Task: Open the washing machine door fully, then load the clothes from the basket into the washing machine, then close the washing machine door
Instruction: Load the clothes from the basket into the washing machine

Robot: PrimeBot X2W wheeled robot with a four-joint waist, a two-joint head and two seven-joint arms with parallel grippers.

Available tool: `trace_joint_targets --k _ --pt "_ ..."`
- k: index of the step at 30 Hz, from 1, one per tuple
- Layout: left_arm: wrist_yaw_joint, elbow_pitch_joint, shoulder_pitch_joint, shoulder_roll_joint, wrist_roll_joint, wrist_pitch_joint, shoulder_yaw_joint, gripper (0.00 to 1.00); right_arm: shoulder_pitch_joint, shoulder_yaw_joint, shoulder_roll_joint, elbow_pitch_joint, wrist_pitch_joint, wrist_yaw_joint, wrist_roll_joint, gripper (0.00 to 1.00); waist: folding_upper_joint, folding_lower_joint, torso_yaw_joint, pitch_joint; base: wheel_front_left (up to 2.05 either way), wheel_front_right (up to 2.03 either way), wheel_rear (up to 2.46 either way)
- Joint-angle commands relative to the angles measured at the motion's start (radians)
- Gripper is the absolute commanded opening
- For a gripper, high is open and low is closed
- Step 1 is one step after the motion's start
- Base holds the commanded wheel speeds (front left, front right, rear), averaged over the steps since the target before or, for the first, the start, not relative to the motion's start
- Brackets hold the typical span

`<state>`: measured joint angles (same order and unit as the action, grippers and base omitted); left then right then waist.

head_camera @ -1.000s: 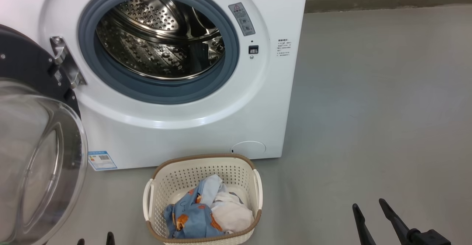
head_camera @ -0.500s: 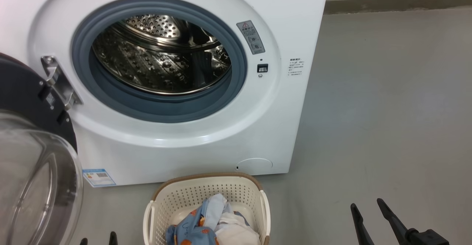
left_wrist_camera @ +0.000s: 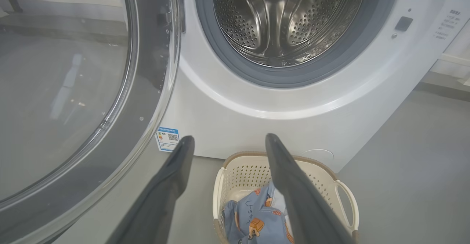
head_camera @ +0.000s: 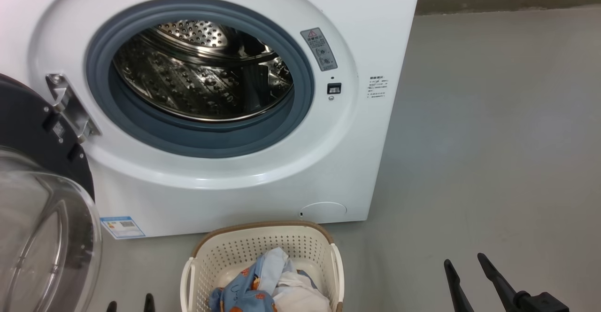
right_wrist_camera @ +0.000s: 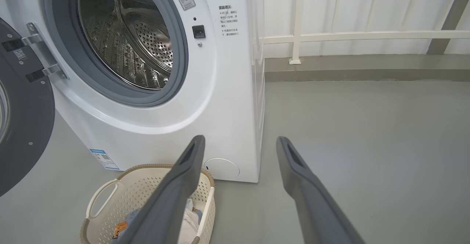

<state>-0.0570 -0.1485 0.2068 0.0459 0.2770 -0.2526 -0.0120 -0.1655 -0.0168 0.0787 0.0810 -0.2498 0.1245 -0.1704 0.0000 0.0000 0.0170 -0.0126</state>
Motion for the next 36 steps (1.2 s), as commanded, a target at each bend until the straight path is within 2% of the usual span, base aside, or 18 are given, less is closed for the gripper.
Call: trace_joint_targets --k 1,10,15,20,26,31,36 --pt "0.009 0.031 -0.027 0.004 -0.002 -0.009 -0.024 1.0 0.035 -0.026 0.006 -0.021 -0.012 0.006 -0.004 1.0 0.0 0.0 0.004 -0.007 0.0 0.0 0.0" --pt "-0.001 0.026 -0.06 0.004 -0.003 -0.009 0.01 1.0 0.075 -0.031 -0.011 -0.029 -0.012 0.006 -0.004 1.0 0.0 0.0 0.042 -0.099 0.0 0.0 0.0" --pt "-0.021 -0.057 -0.125 0.004 0.015 0.005 0.043 1.0 0.119 -0.05 -0.022 -0.035 -0.012 0.006 -0.003 1.0 0.0 0.0 0.081 -0.193 0.0 0.0 0.0" --pt "-0.048 -0.143 -0.229 0.023 0.054 0.085 0.072 1.0 0.18 -0.076 -0.027 -0.041 -0.012 0.006 -0.007 1.0 0.0 0.0 0.132 -0.306 0.0 0.0 0.0" --pt "-0.066 -0.24 -0.348 0.077 0.095 0.205 0.114 1.0 0.251 -0.114 -0.028 -0.046 -0.012 0.006 -0.062 1.0 0.0 0.0 0.2 -0.419 0.0 0.0 0.0" --pt "-0.07 -0.304 -0.416 0.12 0.122 0.28 0.142 1.0 0.289 -0.143 -0.028 -0.046 -0.012 0.006 -0.094 1.0 0.0 0.0 0.249 -0.477 0.0 0.0 0.0" --pt "-0.071 -0.359 -0.458 0.135 0.141 0.332 0.149 1.0 0.312 -0.164 -0.028 -0.049 -0.012 0.006 -0.113 1.0 0.0 0.0 0.28 -0.514 0.0 0.0 0.0"
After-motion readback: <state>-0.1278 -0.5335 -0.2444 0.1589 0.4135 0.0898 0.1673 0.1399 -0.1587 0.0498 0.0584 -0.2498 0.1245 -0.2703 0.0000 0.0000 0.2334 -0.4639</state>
